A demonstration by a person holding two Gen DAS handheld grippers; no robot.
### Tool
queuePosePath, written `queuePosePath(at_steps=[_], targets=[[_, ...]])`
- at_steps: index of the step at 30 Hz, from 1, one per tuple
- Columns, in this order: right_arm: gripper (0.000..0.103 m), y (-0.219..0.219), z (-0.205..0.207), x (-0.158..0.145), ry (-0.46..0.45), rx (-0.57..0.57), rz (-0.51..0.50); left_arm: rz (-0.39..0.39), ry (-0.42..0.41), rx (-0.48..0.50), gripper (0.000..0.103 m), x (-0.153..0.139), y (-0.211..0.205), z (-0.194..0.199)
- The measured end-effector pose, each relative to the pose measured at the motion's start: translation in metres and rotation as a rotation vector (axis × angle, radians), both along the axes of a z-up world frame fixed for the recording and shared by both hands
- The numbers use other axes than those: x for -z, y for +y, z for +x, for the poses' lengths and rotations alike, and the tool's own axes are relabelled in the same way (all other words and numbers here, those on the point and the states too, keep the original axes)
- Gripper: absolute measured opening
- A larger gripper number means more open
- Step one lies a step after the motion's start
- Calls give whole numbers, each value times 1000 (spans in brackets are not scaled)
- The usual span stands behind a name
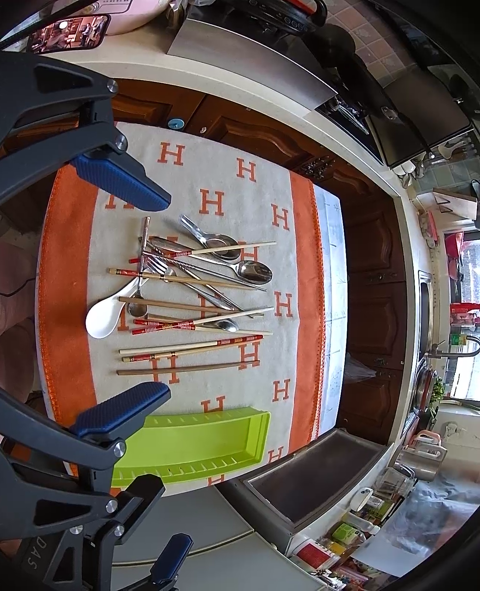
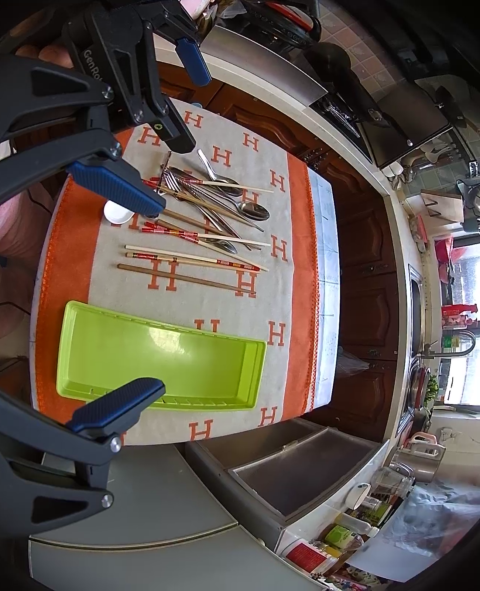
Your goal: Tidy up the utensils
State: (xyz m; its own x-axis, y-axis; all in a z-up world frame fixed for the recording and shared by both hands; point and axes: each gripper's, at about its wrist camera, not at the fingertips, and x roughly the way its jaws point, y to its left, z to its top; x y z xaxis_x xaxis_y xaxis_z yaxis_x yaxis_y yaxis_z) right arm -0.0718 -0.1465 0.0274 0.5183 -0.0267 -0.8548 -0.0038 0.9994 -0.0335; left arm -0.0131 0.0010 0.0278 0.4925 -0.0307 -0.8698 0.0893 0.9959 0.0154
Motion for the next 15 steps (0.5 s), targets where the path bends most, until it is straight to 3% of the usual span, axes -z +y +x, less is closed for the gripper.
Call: queuePosePath(at_steps=[15], targets=[[88, 4, 3, -5, -14, -1, -13, -1, -7, 4, 89, -4, -1, 4]])
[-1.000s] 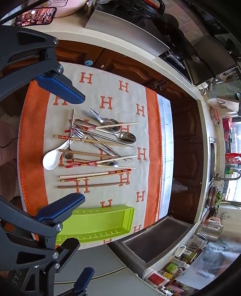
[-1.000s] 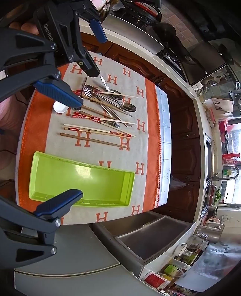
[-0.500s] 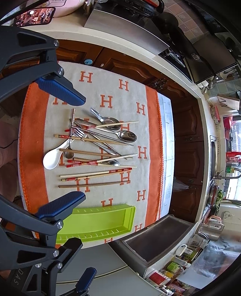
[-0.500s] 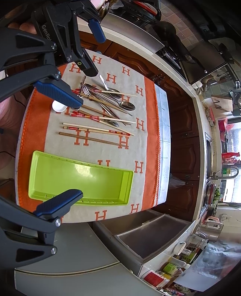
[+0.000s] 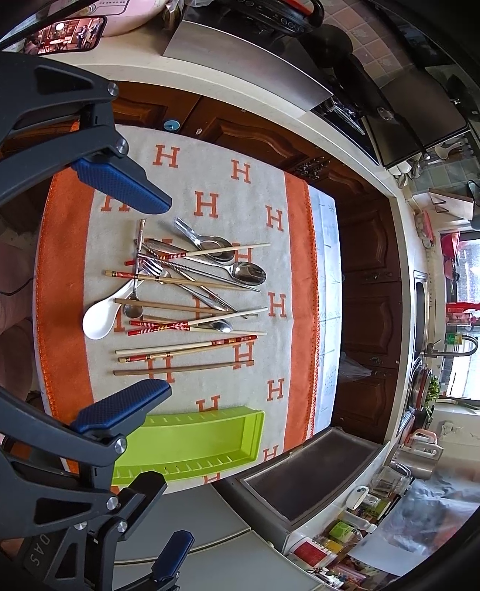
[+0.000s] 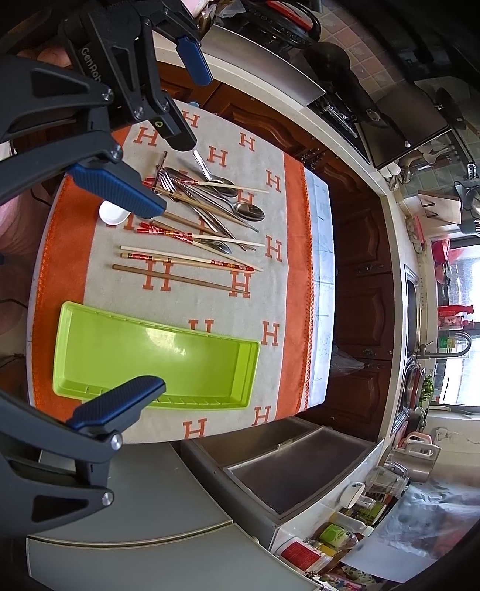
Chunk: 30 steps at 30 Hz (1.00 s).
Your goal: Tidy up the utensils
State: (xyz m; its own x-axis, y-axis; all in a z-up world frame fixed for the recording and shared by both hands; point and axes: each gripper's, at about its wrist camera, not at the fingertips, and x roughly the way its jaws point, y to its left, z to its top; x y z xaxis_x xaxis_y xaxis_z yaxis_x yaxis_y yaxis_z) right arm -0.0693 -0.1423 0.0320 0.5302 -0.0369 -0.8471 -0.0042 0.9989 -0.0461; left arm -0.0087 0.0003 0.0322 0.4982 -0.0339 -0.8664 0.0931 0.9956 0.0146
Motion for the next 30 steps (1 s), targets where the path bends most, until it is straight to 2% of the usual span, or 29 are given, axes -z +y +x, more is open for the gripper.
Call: queuePosePath(at_steps=[18, 27, 30], targets=[[87, 14, 4, -10, -33, 3, 11, -2, -35, 15, 89, -14, 12, 7], [87, 16, 13, -13, -42, 12, 10, 1, -51, 63, 89, -23, 15, 23], [83, 18, 15, -13, -38, 11, 5, -5, -44, 84, 89, -24, 18, 29]])
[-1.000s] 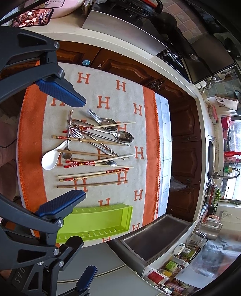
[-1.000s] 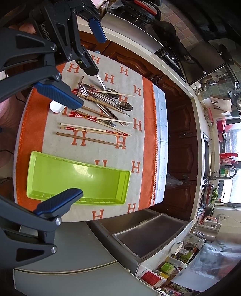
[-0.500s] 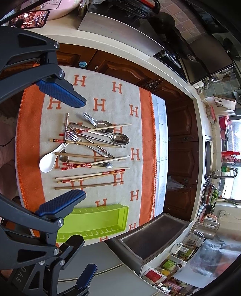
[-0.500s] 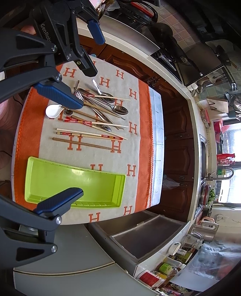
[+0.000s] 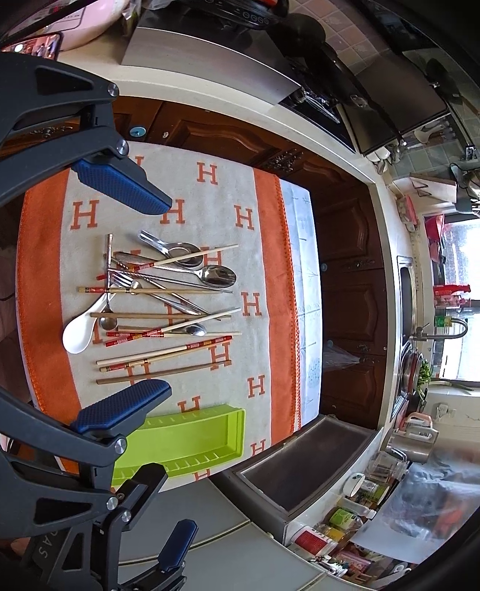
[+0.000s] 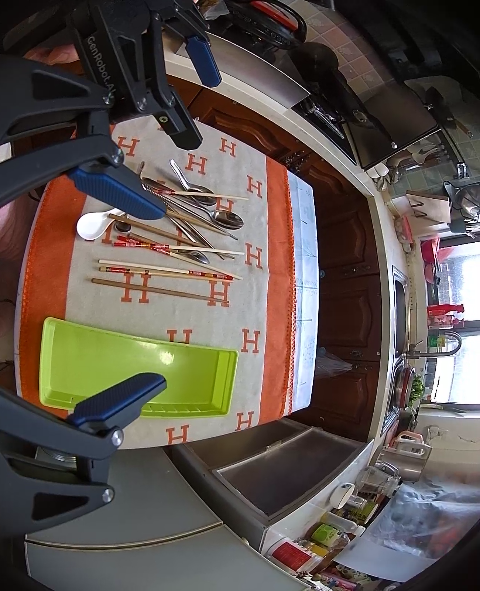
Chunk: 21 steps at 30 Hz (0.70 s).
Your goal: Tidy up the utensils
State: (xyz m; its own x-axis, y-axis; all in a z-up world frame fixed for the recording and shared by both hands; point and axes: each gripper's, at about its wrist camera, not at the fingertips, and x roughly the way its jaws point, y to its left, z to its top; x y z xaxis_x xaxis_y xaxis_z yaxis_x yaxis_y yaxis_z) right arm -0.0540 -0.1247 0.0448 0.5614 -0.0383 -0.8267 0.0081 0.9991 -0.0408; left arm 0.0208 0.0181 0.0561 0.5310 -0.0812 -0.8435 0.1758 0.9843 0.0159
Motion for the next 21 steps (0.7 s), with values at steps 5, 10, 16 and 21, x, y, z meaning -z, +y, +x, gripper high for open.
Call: queuePosePath(at_steps=[5, 10, 16, 21], targets=[[75, 5, 15, 5, 28, -2, 1, -22, 31, 3, 89, 4, 17, 16], [62, 7, 35, 24, 101, 7, 44, -7, 57, 2, 86, 19, 35, 34], [40, 8, 62, 66, 188, 38, 133, 3, 115, 63, 64, 55, 46, 55], [27, 11, 90, 112, 263, 61, 175, -91, 222, 108, 49, 97, 49, 73]])
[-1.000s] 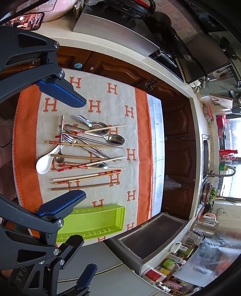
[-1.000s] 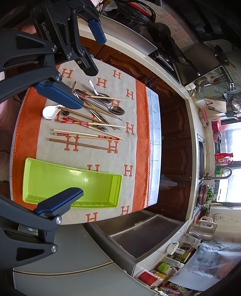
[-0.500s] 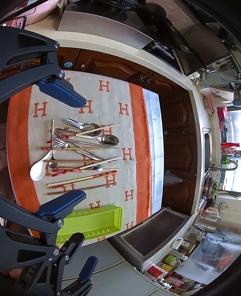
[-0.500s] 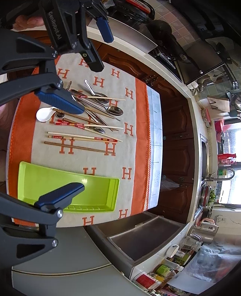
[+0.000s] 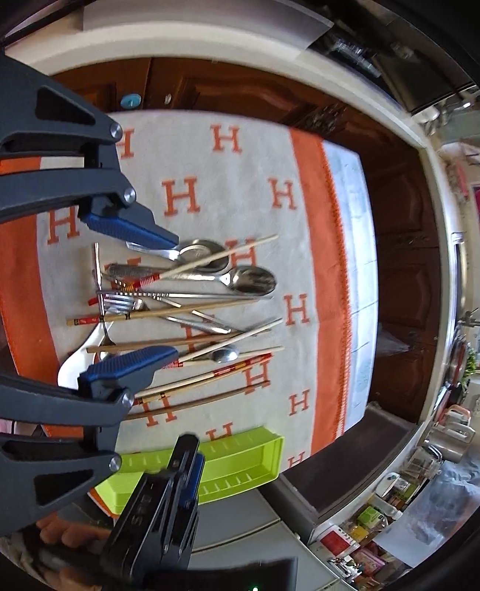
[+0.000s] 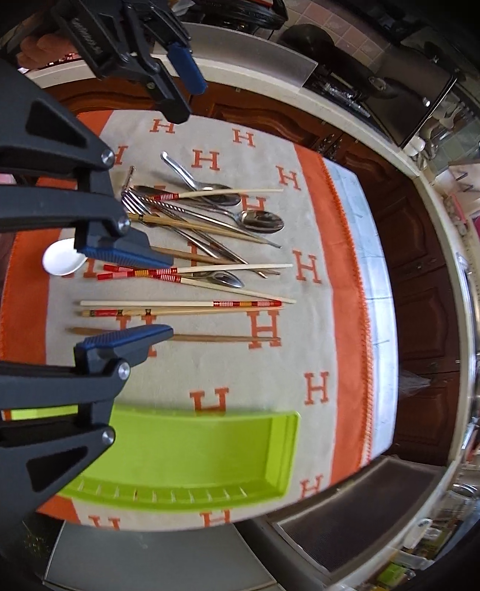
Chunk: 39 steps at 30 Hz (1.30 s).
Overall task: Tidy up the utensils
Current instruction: 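Lower the right tool onto the pile and grasp a plain wooden chopstick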
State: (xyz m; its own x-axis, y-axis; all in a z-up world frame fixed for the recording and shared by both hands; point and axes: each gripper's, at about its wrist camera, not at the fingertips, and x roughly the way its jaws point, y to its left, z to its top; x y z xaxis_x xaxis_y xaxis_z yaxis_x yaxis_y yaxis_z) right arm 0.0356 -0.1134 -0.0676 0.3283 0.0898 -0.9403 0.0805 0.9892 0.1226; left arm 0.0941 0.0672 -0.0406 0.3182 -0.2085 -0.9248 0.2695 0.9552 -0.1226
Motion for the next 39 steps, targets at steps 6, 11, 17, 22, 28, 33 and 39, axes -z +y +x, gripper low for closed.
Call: queuePosePath(at_steps=[6, 11, 17, 22, 28, 33, 39], targets=[[20, -4, 34, 56, 122, 52, -18, -51, 93, 39, 41, 40, -8, 18], [19, -10, 52, 80, 172, 83, -61, -63, 131, 70, 41, 55, -14, 26], [19, -11, 64, 102, 230, 92, -93, -72, 154, 83, 41, 61, -15, 33], [7, 0, 66, 103, 216, 66, -163, -84, 174, 87, 41, 65, -19, 35], [6, -10, 60, 99, 208, 90, -76, -104, 215, 101, 21, 68, -31, 36], [6, -30, 42, 71, 170, 109, 49, -149, 252, 98, 17, 71, -44, 38], [6, -61, 10, 20, 102, 143, 116, -206, 300, 90, 14, 83, -71, 42]])
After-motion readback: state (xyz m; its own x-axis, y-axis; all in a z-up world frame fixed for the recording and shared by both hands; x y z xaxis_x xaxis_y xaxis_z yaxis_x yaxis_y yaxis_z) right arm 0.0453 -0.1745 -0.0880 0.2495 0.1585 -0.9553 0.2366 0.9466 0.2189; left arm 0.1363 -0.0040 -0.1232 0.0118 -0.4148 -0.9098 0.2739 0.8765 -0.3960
